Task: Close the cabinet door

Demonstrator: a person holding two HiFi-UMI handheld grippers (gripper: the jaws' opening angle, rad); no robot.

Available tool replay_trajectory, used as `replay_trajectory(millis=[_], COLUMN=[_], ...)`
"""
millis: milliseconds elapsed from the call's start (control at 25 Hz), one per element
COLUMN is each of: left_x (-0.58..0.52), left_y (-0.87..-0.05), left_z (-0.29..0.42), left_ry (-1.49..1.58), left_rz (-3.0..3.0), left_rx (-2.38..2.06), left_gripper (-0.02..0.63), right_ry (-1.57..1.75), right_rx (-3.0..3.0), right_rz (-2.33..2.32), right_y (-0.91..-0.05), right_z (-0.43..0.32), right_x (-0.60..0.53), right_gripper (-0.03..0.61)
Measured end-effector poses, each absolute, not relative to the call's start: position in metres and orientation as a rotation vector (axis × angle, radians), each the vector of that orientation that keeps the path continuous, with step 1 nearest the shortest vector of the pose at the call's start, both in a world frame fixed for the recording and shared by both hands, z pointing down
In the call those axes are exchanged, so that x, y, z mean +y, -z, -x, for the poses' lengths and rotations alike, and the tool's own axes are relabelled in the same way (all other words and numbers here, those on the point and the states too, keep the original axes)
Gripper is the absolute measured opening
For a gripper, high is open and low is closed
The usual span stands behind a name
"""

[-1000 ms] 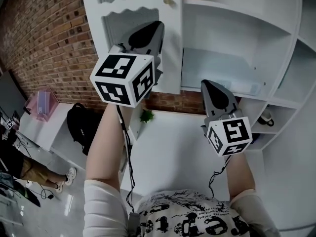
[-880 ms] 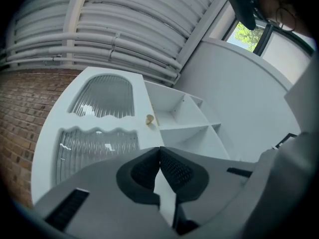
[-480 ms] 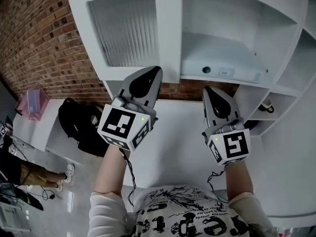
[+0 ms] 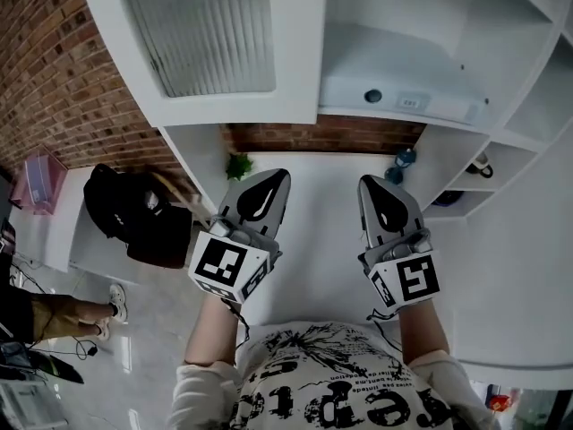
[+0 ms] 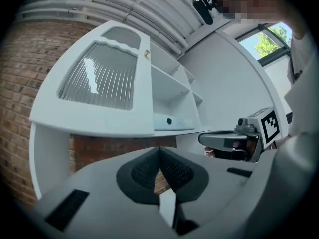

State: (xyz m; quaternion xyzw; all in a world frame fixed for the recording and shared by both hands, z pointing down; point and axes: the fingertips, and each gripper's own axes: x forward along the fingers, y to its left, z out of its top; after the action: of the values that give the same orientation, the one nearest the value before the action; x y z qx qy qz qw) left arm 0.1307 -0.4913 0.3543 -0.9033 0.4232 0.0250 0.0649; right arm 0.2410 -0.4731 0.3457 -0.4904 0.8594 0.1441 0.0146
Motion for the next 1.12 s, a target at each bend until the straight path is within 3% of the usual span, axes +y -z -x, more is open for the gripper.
replay_trajectory(millis=[1120], left_x=[-0.472], left_y=[-0.368], left_z=[-0.119], left_ry=[-0.086], left_rz=[2.754], left_rx=[1.221], left_gripper=[0.014], right_ry=[-0.383], right_rx=[2.69], right_rz=[1.595], right_y=[-0.37], right_z=[-0.234], right_x=[-0.467], right_gripper=[0.012])
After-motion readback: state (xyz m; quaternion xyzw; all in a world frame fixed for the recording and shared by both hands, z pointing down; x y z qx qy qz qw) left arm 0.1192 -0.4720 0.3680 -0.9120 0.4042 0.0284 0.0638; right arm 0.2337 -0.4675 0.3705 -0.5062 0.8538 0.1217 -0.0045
